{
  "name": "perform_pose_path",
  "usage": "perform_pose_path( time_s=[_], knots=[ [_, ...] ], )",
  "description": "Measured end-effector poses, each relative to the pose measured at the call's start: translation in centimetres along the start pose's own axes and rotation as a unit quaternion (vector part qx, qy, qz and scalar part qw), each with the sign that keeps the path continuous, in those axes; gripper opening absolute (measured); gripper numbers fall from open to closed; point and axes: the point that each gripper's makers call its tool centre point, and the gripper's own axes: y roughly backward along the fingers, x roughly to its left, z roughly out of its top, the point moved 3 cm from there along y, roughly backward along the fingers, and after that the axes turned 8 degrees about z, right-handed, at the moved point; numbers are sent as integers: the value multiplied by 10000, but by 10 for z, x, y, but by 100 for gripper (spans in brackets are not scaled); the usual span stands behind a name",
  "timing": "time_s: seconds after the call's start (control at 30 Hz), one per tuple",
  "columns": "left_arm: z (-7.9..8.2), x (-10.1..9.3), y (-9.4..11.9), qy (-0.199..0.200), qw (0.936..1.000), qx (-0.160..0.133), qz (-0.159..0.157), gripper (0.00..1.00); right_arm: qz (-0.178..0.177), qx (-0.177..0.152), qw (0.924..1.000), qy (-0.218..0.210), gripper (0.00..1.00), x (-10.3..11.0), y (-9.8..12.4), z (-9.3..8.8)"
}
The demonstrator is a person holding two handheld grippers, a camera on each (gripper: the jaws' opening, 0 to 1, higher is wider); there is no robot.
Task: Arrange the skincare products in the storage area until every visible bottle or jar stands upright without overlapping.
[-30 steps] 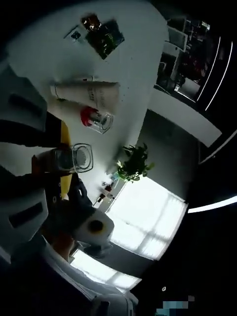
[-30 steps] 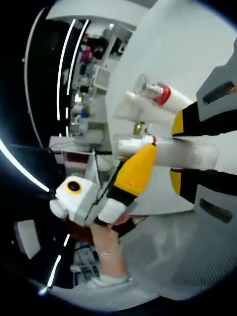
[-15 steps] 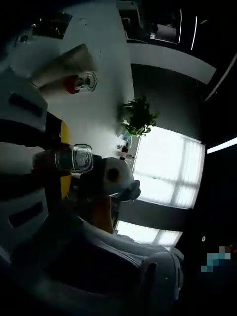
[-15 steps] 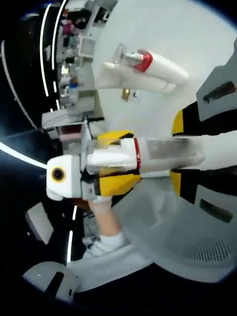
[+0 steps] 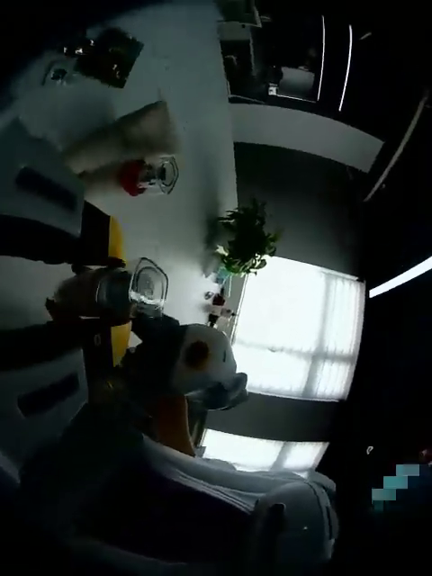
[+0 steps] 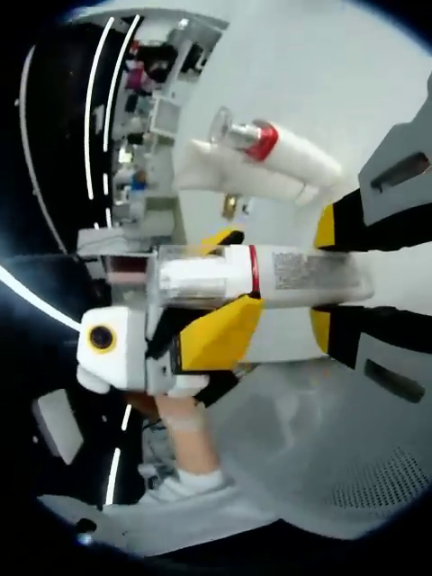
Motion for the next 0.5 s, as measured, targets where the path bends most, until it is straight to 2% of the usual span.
perform_pose_path(
  time_s=[0.03,0.1,0.17,0.2,0.27,0.37,0.5],
  knots=[
    [0,2,-1,188,9997,-44,126,17,-63,5,10000,-12,14,-2,0,0],
    [0,10,-5,524,9975,-126,464,17,-528,82,9986,28,14,-13,2,1],
    [-1,13,-7,408,9975,-100,564,17,-763,220,9968,106,14,-16,2,0],
    [-1,17,-7,525,9961,-111,704,17,-905,199,9957,21,14,-17,1,0],
    [-1,17,-9,625,9944,-184,828,17,-971,154,9951,-71,13,-19,0,0],
    [-4,18,-13,702,9922,-155,1018,16,-1372,382,9896,196,13,-28,1,-3],
    [-5,23,-16,869,9871,-222,1326,16,-1461,419,9880,256,13,-27,-2,-3]
  ],
)
